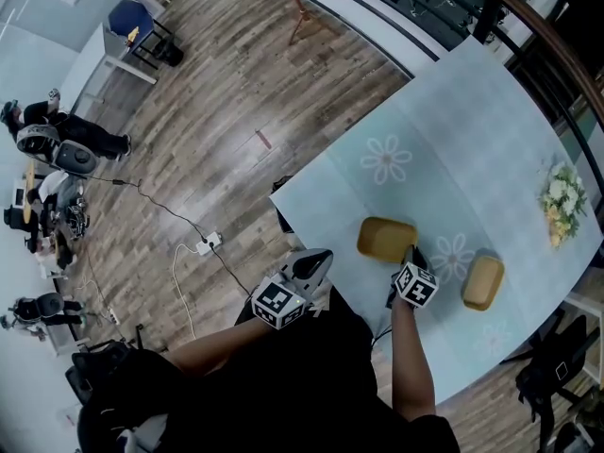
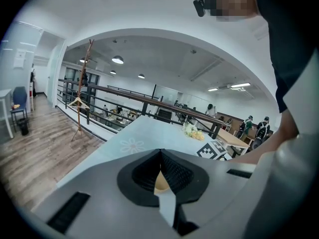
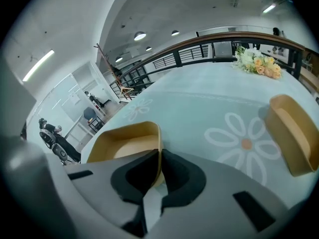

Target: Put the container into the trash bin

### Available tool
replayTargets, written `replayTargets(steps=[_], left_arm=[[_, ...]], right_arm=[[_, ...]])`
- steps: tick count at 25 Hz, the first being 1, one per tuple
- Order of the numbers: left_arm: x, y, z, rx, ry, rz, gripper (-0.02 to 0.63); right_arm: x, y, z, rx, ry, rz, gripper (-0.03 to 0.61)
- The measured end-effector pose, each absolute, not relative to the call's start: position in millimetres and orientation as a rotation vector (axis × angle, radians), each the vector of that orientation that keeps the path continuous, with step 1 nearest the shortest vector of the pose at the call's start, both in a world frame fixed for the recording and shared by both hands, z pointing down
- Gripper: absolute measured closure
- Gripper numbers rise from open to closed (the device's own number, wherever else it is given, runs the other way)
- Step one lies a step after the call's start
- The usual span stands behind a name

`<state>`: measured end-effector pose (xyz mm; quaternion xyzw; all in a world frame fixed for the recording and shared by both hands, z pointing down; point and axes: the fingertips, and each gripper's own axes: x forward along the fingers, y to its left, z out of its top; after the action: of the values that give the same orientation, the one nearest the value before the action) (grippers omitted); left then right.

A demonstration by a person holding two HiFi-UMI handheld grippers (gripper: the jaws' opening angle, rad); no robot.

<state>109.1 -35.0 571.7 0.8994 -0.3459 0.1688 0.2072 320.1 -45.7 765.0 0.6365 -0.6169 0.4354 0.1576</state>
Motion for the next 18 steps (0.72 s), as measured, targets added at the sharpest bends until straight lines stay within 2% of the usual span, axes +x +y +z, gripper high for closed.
replayTargets(steps=[7, 18], left_arm=[[80, -45, 564, 2.534, -0.996, 0.445, 0.600], [-9, -88, 566, 2.591, -0.852, 0.325, 0.600]], right_arm=[[300, -38, 742, 1.891, -1.763, 1.246, 0.535], [202, -28, 719, 1.967, -1.680, 1.196, 0.535]])
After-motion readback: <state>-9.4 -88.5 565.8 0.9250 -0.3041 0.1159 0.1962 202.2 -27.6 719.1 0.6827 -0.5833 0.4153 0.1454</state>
